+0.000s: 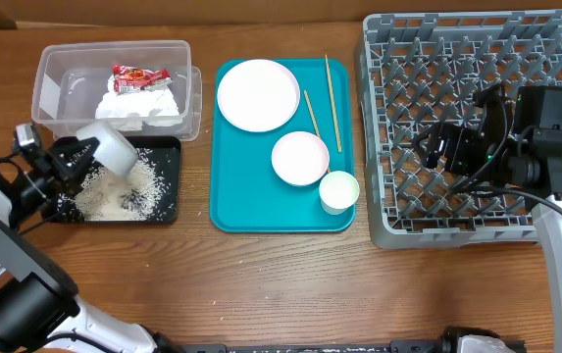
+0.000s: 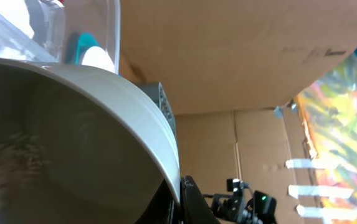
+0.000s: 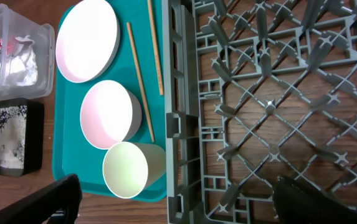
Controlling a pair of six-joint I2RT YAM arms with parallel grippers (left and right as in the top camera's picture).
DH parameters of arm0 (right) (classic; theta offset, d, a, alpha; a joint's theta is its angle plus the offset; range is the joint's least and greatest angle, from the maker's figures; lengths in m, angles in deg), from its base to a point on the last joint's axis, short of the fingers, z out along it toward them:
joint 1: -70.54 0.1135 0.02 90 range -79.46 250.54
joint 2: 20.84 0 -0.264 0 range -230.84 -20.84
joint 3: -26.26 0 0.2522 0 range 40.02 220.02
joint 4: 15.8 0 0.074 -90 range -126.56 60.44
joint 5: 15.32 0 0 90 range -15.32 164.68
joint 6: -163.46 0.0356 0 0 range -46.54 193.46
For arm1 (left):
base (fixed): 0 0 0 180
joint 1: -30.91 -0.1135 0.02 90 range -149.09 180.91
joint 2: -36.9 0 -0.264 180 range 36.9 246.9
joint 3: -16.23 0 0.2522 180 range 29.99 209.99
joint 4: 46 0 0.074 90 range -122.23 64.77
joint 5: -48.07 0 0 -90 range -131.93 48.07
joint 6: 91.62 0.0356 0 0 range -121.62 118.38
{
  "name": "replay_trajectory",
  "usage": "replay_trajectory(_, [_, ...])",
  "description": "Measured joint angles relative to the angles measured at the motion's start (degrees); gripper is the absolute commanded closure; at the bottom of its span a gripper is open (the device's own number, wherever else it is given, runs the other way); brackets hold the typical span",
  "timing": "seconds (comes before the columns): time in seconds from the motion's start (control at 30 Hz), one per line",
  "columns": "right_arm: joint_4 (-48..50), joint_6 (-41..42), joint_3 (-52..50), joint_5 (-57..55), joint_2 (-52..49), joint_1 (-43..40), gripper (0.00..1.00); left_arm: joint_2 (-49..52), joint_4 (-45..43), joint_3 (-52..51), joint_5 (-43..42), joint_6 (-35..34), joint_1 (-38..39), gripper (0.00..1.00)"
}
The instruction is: Sort waste into correct bins and load items into the dishwasher
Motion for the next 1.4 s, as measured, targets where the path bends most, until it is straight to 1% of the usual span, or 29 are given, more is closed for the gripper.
replay_trajectory(0.17, [0.0, 0.0, 0.0, 0.0, 0.0, 0.0, 0.0, 0.0, -0.9, 0.0, -0.2, -1.8, -0.8, 0.96])
replay_trajectory(0.27, [-0.2, 0.0, 0.0, 0.0, 0.0, 0.0, 0.0, 0.0, -5.9, -0.1, 0.9, -2.7, -0.7, 0.96])
replay_trajectory(0.37, [-0.2, 0.0, 0.0, 0.0, 0.0, 0.0, 0.0, 0.0, -7.3, -0.1, 3.3, -6.0, -0.7, 0.96])
replay_trajectory(0.67, [-0.2, 0.0, 0.0, 0.0, 0.0, 0.0, 0.0, 0.0, -10.7, -0.1, 0.1, -10.1, 0.5, 0.96])
replay_trajectory(0.83, [-0.2, 0.0, 0.0, 0.0, 0.0, 0.0, 0.0, 0.0, -9.6, -0.1, -0.3, -11.5, 1.5, 0.96])
replay_trajectory(0.93, [-0.2, 0.0, 0.0, 0.0, 0.0, 0.0, 0.0, -1.0, -9.2, -0.1, 1.5, -11.4, 4.0, 0.96])
replay_trajectory(1.03, [-0.2, 0.0, 0.0, 0.0, 0.0, 0.0, 0.0, -4.4, -9.2, -0.1, 6.3, -11.4, 9.1, 0.96])
replay_trajectory(1.13, [-0.3, 0.0, 0.0, 0.0, 0.0, 0.0, 0.0, -10.0, -9.2, -0.1, 14.8, -11.1, 17.6, 0.96])
replay_trajectory(1.27, [-0.4, 0.0, 0.0, 0.0, 0.0, 0.0, 0.0, -15.7, -8.0, 0.0, 30.5, -10.0, 31.9, 0.96])
replay_trajectory(1.4, [-0.5, 0.0, 0.0, 0.0, 0.0, 0.0, 0.0, -15.5, -4.2, 0.2, 48.6, -9.1, 45.3, 0.96])
